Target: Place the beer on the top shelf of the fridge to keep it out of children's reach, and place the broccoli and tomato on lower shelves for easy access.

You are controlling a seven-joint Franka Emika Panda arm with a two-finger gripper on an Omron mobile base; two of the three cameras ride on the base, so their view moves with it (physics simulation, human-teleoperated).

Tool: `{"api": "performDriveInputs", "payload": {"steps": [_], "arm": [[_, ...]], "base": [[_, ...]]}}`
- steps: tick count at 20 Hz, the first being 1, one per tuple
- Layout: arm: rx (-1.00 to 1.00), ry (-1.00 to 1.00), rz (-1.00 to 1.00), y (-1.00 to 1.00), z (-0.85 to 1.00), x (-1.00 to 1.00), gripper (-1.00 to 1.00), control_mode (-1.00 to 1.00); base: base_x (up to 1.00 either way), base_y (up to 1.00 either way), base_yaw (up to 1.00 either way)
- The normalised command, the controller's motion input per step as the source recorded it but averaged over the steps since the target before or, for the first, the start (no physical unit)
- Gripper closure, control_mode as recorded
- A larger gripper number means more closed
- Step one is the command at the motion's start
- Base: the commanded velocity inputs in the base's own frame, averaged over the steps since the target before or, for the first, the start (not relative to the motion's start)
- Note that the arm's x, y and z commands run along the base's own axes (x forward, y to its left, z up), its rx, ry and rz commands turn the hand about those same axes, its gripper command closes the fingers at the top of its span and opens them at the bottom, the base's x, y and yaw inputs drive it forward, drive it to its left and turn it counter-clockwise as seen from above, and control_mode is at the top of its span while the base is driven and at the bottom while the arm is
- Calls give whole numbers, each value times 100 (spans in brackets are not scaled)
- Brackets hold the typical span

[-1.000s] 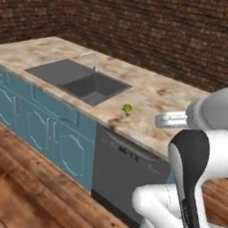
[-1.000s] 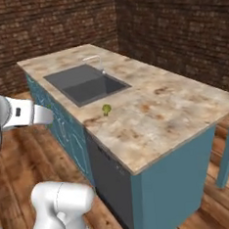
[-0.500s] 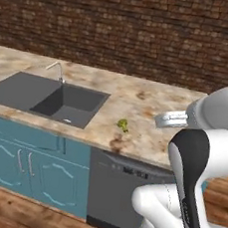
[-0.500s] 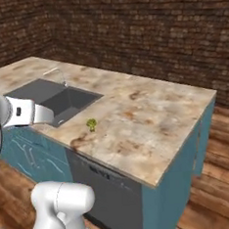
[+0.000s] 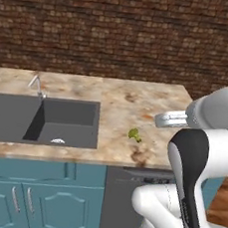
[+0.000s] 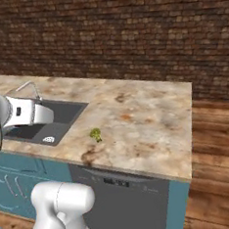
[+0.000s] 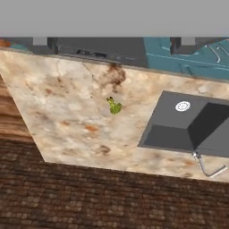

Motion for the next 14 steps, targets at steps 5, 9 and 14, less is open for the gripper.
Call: {"api": "performDriveInputs", "payload": {"steps": [5, 9, 14], "arm": [[0, 0, 0, 0, 0, 0, -100, 100], [0, 0, -13, 0, -3, 15, -100, -100], [2, 3, -9, -21, -32, 35, -100, -100]], "base": [[29, 71, -53], [14, 16, -21], [0, 0, 0]]}}
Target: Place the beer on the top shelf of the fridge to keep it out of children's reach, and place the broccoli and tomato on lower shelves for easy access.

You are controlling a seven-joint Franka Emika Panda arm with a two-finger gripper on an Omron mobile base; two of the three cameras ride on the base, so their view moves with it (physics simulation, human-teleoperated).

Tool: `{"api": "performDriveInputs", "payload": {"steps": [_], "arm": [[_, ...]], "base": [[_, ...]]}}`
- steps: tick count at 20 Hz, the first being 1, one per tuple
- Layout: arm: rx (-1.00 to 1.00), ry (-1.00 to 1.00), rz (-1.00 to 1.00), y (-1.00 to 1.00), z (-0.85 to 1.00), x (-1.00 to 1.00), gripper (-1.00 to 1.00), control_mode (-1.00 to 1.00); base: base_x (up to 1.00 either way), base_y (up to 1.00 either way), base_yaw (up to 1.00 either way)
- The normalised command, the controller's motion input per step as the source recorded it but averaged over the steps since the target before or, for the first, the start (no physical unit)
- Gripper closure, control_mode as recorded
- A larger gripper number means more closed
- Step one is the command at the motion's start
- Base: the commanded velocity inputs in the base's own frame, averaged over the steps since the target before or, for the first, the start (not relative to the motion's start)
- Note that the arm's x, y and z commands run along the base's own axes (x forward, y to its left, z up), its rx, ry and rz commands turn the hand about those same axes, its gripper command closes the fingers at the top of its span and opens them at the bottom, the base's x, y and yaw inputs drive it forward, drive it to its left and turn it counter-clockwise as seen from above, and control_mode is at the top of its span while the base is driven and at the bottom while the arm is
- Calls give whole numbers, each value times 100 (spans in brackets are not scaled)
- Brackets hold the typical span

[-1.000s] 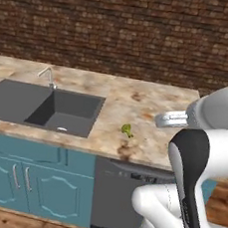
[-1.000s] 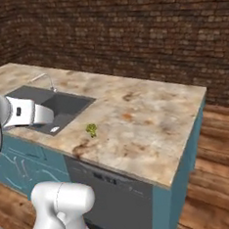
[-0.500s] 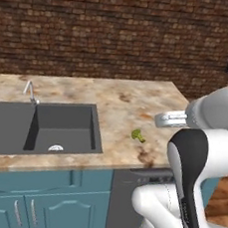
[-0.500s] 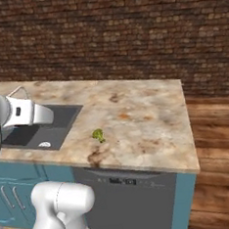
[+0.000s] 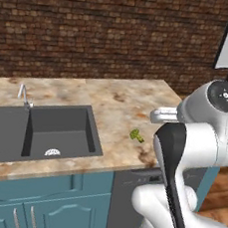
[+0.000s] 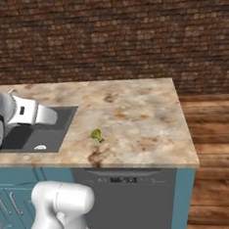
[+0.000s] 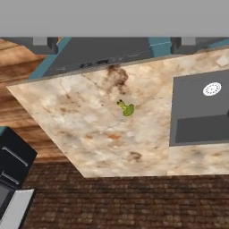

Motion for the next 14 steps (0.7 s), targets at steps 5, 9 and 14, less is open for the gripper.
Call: {"api": "performDriveInputs", "payload": {"steps": [5, 9, 14], "arm": [[8, 3, -1, -39, -51, 39, -100, -100], [9, 3, 0, -26, -54, 39, -100, -100], [8, 2, 7, -12, -49, 31, -100, -100]], "base": [[0, 0, 0], [0, 0, 0], [0, 0, 0]]}}
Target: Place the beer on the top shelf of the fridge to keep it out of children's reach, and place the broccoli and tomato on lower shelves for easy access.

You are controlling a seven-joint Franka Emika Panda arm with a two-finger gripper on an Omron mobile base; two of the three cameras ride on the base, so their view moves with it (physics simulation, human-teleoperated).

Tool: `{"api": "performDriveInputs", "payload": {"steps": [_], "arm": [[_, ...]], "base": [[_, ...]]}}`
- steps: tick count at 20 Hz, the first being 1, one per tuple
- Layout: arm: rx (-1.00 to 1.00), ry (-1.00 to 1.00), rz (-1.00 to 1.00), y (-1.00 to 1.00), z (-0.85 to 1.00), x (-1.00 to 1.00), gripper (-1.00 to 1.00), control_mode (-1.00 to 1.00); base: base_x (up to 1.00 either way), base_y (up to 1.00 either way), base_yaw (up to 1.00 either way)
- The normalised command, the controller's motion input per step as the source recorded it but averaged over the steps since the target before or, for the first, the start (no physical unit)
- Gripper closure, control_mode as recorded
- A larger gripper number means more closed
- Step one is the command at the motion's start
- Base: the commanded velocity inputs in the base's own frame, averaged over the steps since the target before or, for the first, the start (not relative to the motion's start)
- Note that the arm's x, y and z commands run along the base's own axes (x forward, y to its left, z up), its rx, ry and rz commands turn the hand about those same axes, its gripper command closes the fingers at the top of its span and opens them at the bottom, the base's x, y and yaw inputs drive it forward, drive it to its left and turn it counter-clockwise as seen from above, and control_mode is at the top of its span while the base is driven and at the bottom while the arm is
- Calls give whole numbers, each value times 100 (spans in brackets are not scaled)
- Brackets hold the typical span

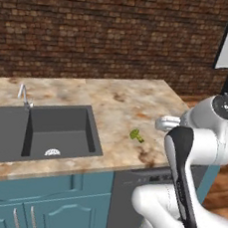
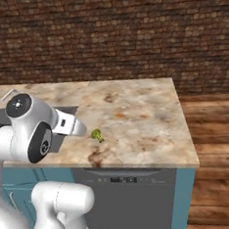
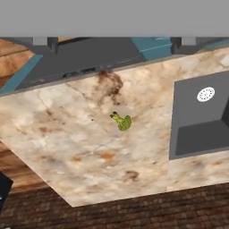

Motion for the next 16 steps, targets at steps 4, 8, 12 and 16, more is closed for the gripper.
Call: {"api": "performDriveInputs", "payload": {"steps": [4, 8, 12, 16], "arm": [[3, 4, 15, -4, -36, 29, -100, -100], [0, 7, 19, -9, -16, 8, -100, -100], [0, 11, 16, -11, -15, 22, -100, -100], [0, 4, 6, -10, -17, 33, -100, -100]], "base": [[0, 0, 0], [0, 0, 0], [0, 0, 0], [0, 0, 0]]}}
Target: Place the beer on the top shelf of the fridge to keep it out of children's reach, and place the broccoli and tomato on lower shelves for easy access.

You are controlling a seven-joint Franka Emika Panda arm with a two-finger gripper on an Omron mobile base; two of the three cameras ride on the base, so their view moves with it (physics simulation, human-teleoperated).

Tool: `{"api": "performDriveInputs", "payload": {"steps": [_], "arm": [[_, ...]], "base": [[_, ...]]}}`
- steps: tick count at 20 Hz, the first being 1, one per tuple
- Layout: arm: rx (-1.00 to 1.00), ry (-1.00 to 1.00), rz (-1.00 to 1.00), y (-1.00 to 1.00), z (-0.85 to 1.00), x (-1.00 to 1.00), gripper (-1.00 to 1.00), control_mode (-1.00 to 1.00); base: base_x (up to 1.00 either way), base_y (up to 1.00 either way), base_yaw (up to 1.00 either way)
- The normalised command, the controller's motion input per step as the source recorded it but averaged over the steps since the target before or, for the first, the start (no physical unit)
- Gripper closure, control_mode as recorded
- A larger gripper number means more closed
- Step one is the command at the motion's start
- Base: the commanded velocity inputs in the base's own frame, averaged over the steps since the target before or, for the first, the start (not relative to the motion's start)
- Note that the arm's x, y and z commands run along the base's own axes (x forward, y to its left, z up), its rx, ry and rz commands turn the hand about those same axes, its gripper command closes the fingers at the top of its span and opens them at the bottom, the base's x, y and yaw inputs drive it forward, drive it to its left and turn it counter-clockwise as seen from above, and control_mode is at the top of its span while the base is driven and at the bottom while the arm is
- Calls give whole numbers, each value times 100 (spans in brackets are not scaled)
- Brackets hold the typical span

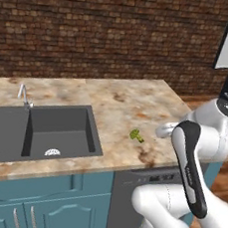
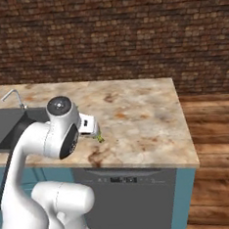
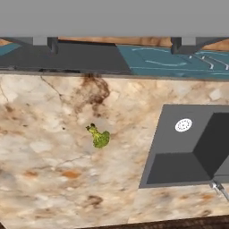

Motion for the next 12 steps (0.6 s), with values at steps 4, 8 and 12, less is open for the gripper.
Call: {"api": "performDriveInputs", "payload": {"steps": [4, 8, 12], "arm": [[0, 3, 4, 0, -29, 43, -100, -100], [0, 1, 0, 13, -35, 40, -100, -100], [0, 3, 0, 26, -38, 43, -100, -100]], "base": [[0, 0, 0], [0, 0, 0], [0, 0, 0]]}}
